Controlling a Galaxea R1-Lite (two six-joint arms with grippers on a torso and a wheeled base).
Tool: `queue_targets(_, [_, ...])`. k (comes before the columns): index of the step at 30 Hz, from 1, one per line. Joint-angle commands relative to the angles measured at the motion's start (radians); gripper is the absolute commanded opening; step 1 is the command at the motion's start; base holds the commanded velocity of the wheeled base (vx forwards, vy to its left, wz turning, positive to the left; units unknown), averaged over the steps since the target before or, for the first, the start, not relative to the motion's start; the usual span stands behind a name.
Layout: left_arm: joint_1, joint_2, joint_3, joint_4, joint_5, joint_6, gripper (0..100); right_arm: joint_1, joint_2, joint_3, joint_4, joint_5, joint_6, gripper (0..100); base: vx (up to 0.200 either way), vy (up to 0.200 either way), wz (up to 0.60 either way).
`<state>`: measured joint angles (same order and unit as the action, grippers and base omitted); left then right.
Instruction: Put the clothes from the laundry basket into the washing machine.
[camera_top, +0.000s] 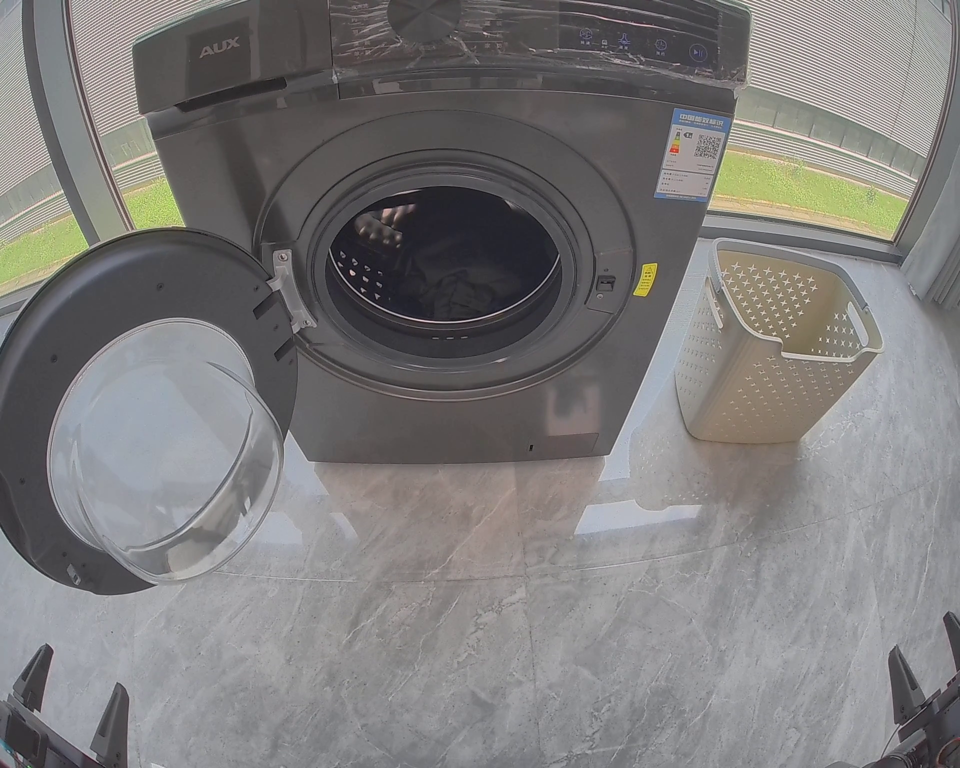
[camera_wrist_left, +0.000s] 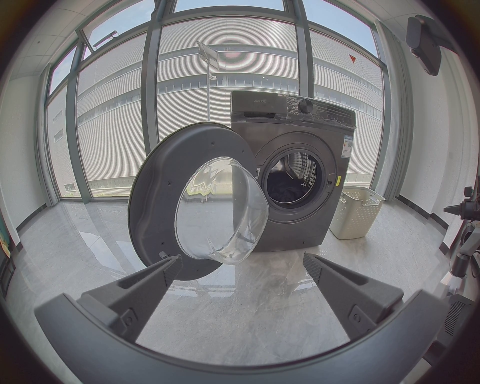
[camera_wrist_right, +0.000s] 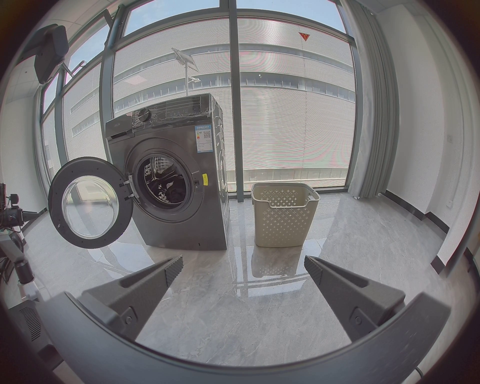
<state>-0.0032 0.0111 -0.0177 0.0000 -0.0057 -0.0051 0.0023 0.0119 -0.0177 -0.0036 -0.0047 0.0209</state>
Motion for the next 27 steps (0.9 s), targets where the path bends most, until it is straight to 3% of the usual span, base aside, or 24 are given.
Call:
queue_targets(1, [0.0,-0.008,0.018,0.0,0.001,-0.001,100,0.001,-0.012,0.018,-0.001,0.0,0.001,100,0.0,0.0,0.0])
queue_targets(21, [0.0,-0.006,0.018,0.0,-0.002,-0.003,100,0.002,-0.012,0.018,-0.001,0.002,0.001,100,0.0,0.0,0.0])
queue_targets(27, [0.0,-0.006,0.018,0.0,-0.002,-0.006,100,0.002,-0.012,0.018,-0.001,0.002,0.001,100,0.0,0.2,0.0])
